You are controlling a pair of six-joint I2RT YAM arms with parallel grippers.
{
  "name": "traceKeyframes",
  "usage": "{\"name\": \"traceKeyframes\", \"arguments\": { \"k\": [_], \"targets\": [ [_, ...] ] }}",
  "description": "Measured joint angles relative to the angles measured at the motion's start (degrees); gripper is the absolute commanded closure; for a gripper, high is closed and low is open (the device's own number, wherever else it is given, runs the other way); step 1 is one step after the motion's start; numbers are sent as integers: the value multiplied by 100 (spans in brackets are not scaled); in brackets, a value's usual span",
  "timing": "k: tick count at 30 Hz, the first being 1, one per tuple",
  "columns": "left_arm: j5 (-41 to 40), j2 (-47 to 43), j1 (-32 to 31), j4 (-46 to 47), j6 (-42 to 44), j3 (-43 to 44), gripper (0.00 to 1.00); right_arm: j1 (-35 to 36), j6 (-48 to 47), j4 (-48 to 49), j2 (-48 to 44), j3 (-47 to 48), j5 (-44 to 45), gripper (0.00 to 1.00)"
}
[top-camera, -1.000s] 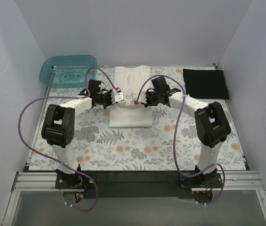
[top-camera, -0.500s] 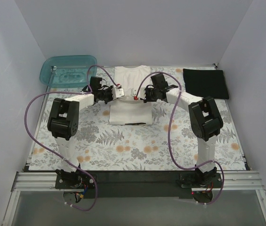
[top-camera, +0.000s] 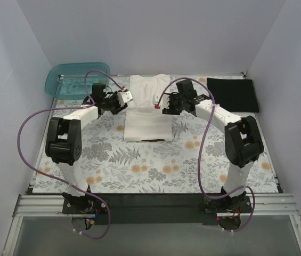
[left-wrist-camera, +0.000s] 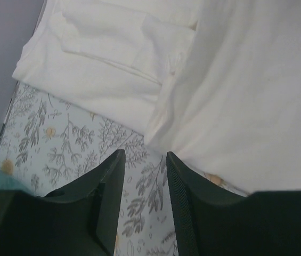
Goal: Fold and stack the t-shirts
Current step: Fold the tshirt
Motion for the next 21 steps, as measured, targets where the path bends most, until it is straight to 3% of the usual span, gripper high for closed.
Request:
{"name": "traceKeyframes", "arguments": {
  "k": [4,11,16,21],
  "targets": [
    [195,-911,216,-450,-332,-463,66,2,356,-302,-844,-267,-201,56],
    [785,-2269,-118,-970,-437,-1779,66,369,894,-726,-1462,-1014,-623,59],
    [767,-2380,-634,-1263,-153,-2627,65,780,994,-1047,-1368,-1705,-643,60],
    [713,-2286,-717,-1182,-94,-2697,65,863,1036,-984,-1106,-1888,-586,60]
  ]
}}
